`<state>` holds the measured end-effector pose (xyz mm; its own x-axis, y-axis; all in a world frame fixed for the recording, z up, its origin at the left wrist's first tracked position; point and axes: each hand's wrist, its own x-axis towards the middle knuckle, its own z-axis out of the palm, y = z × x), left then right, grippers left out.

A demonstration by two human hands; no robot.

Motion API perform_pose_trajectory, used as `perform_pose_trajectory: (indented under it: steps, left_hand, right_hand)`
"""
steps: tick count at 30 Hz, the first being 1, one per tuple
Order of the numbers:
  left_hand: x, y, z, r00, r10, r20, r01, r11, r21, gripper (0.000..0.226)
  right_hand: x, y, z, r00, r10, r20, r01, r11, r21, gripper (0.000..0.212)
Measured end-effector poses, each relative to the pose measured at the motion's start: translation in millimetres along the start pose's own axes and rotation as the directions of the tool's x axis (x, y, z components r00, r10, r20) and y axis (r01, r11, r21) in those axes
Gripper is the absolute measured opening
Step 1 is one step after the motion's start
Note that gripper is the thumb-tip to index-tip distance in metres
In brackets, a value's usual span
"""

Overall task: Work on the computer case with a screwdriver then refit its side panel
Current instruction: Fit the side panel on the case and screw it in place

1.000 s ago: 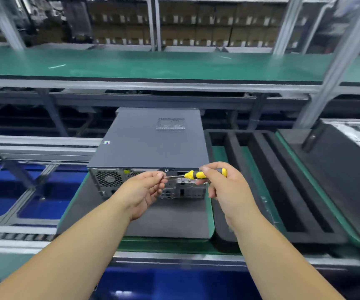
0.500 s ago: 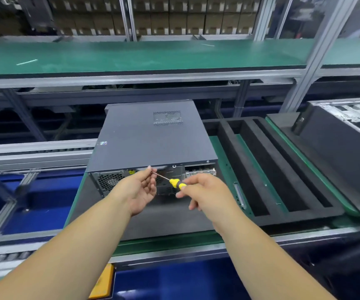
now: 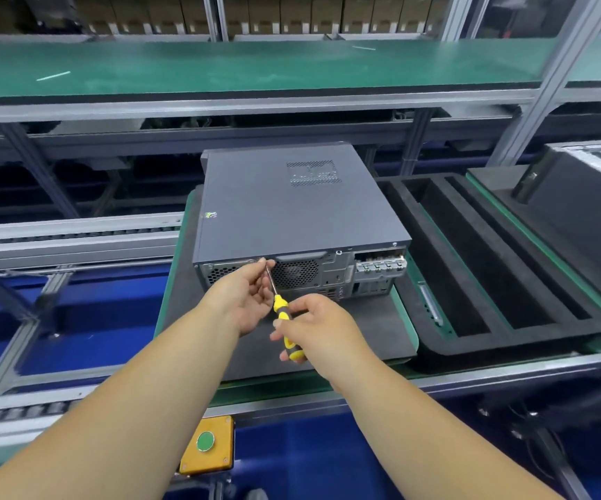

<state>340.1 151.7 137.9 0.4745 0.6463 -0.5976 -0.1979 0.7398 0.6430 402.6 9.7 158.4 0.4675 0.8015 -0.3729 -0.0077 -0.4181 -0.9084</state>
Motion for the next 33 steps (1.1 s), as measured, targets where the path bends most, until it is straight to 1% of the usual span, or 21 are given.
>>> perform_pose_trajectory:
  steps: [4,10,13,24,33]
  left_hand:
    - [3.6,2.2,-4.9,1.0,-0.007,0.017,0.007,1.0,0.017,0.015]
    - [6.6,5.5,-11.0,1.0,0.007,0.02,-0.007,1.0,0.017,0.015]
    - [7.7,8.3,-11.5,1.0,0.009,0.028,-0.01,1.0,0.029,0.015]
    - [11.2,9.6,-16.6,1.0,-0.005,0.02,0.003,0.996,0.093,0.015]
    - [10.0,11.4,-15.5,1.0,-0.002,0.013,0.0,0.992,0.128,0.015]
  right_hand:
    - [0.3,0.0,6.6,1.0,-0.013,0.003,0.013,1.0,0.014,0.014]
    - [3.9,1.6,11.0,1.0,-0.025,0.002,0.025,1.0,-0.011,0.014]
    - [5.7,2.2,13.1,1.0,-0.023,0.006,0.023,1.0,0.003,0.017]
    - [7.1,3.5,18.8,1.0,-0.006,0.029,0.005,0.999,0.039,0.016]
    - [4.8,1.5,22.8,1.0,0.003,-0.01,-0.002,0.997,0.077,0.015]
